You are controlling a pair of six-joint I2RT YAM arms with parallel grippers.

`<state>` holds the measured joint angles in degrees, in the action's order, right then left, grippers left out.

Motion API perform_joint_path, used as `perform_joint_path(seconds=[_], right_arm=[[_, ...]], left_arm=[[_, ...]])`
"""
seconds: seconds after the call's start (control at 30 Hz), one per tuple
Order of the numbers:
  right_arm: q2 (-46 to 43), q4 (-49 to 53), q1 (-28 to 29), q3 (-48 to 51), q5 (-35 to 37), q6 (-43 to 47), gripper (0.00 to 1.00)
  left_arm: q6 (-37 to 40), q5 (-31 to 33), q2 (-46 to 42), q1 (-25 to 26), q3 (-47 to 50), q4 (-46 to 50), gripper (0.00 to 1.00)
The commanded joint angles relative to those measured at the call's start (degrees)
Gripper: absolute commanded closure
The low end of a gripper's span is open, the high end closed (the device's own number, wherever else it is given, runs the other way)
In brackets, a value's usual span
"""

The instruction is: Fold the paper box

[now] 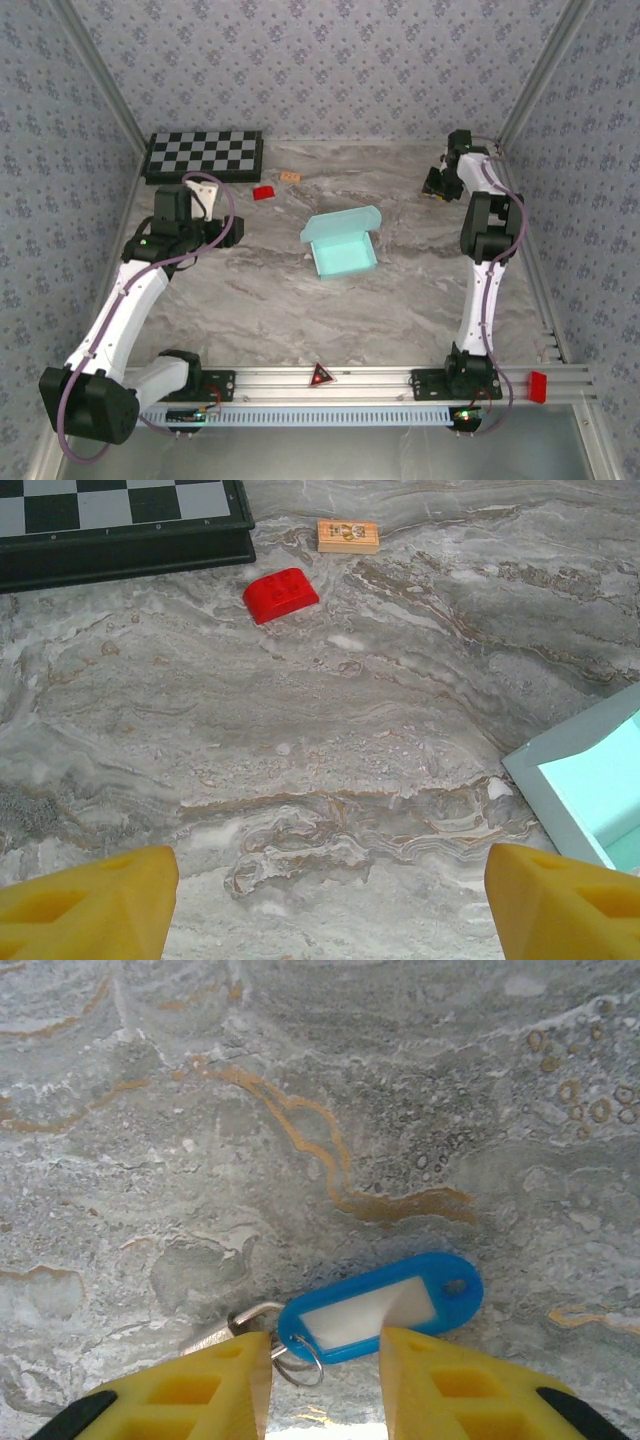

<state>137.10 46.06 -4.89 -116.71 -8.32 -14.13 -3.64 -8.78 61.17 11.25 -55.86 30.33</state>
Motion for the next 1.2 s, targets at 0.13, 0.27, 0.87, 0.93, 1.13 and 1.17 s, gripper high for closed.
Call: perform_joint_path(seconds=[0.13,0.27,0.87,0.93,1.13,1.17], right_arm=[[2.37,3.32,0.92,-1.55,1.44,-0.33,0.71],[2.29,4.38,1.54,-1.38,2.52,0.4,0.74],[-4.08,7.6,2.83,4.94,12.16,7.05,0.88],[-5.0,7.86,2.83,5.42,12.66,7.92,0.88],[-7.69,7.17,2.7,7.27,9.46,8.62,0.86],[-8.1,6.8,2.69,7.45,8.53,8.42,0.86]], left_arm=[[1.29,-1.11,-0.52,-0.3,0.04,1.49,0.2],[1.41,-1.06,-0.52,-0.39,0.09,1.49,0.2],[1.62,-1.39,-0.08,-0.4,0.04,1.71,0.2],[1.64,-1.35,-0.08,-0.4,0.07,1.69,0.2],[1.4,-1.54,-0.17,-0.43,0.03,1.68,0.2],[1.4,-1.53,-0.17,-0.35,0.04,1.69,0.2]])
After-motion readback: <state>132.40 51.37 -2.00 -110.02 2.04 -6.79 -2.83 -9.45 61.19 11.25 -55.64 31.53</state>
